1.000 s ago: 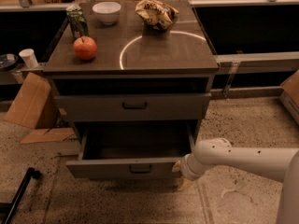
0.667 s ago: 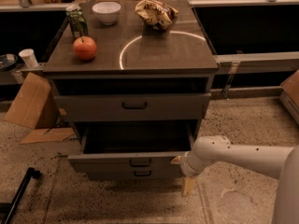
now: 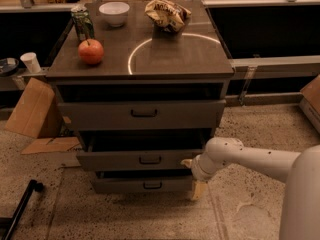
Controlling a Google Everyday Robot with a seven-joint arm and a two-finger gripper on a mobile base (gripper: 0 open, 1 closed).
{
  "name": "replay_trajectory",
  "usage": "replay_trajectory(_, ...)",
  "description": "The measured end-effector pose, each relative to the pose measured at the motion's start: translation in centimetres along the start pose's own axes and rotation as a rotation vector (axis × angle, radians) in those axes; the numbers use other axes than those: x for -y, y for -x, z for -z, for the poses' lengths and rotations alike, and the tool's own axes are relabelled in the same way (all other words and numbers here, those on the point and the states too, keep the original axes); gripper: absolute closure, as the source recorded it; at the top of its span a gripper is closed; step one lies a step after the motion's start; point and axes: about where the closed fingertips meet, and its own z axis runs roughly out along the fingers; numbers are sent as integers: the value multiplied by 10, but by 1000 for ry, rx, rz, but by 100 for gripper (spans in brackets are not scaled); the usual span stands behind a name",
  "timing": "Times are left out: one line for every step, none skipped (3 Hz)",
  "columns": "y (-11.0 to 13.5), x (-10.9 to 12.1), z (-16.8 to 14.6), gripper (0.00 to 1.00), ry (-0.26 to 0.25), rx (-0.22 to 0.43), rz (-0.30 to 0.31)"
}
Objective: Close middle drawer
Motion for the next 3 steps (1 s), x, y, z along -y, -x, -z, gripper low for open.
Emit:
replay_trajectory(-4,12,0,41,-7,5,-5)
replay_trajectory(-6,21,0,64,-14,8,-8)
replay_trajectory(-7,31,-1,65,-16,10,-11)
